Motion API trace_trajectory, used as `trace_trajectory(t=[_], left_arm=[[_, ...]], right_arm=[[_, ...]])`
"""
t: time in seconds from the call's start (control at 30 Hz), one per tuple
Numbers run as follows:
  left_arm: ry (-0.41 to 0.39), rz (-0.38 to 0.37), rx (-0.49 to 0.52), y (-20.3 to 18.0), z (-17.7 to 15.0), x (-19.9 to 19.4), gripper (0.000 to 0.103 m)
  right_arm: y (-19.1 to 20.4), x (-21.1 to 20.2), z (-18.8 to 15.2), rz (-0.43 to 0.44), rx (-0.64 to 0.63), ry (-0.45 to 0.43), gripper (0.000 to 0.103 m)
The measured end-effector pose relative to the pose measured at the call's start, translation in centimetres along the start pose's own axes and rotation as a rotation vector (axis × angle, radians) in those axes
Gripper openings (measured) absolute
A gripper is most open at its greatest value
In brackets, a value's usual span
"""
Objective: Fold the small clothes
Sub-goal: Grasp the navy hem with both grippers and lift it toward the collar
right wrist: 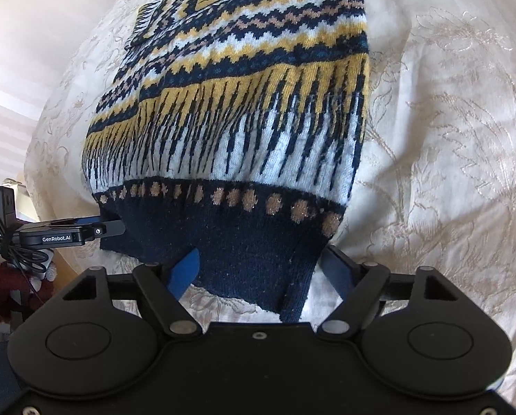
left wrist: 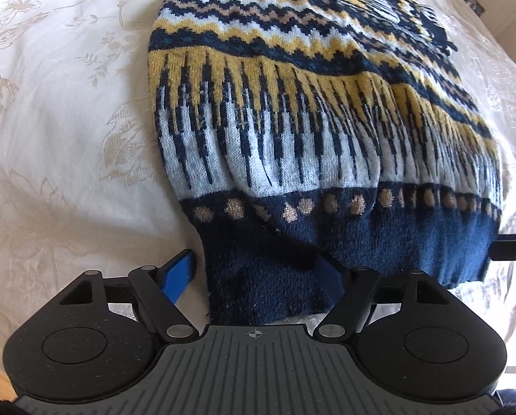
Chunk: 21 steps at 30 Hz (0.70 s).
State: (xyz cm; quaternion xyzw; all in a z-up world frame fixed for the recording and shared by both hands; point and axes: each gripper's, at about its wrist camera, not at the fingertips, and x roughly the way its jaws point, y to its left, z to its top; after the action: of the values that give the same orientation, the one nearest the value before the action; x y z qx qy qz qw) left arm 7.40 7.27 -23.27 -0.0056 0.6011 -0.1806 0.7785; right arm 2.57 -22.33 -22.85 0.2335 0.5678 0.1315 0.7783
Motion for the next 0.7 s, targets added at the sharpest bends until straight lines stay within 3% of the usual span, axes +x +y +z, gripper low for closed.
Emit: trace_trajectory(t=[0.07, 0.13, 0.17, 0.2, 0.23, 0.27, 0.3, 0.53, 0.7], left_arm=[[-0.003, -0.011, 0.0, 0.2, 0.0, -0.1, 0.065], [-0.003, -0.034, -0.003, 0.4, 0.0, -0.3, 0.039], [0.001, -0.047, -0.006, 0.5, 0.0, -0.4, 0.032], [0.007, -0.068, -0.013, 0.7, 0.0, -0.5, 0.02], [0.01, -0.086, -0.022, 0.8, 0.0, -0.6, 0.014], [0.007, -0.088, -0.028, 0.7, 0.0, -0.7, 0.014], [-0.001, -0.089, -0.029, 0.6, 0.1, -1.1, 0.011], [-0.122, -0.141, -0.075, 0.1, 1.9, -6.3, 0.01], [-0.231, -0.182, -0.115, 0.2, 4.9, -9.6, 0.01]], right_arm=[[0.1, 0.3, -0.1, -0.002, -0.009, 0.007, 0.078], [0.2, 0.7, -0.1, -0.004, -0.015, 0.016, 0.074], [0.3, 0.9, 0.0, -0.005, -0.015, 0.022, 0.069], [0.3, 1.1, 0.0, -0.004, -0.011, 0.033, 0.057], [0.3, 1.4, 0.1, -0.003, -0.002, 0.047, 0.033], [0.1, 1.7, 0.2, -0.01, 0.014, 0.07, 0.018], [0.0, 1.8, 0.2, -0.008, 0.029, 0.08, 0.014], [0.9, -1.9, 0.7, 0.069, 0.046, -0.014, 0.013], [1.8, -5.9, 3.1, 0.14, 0.087, -0.163, 0.013]])
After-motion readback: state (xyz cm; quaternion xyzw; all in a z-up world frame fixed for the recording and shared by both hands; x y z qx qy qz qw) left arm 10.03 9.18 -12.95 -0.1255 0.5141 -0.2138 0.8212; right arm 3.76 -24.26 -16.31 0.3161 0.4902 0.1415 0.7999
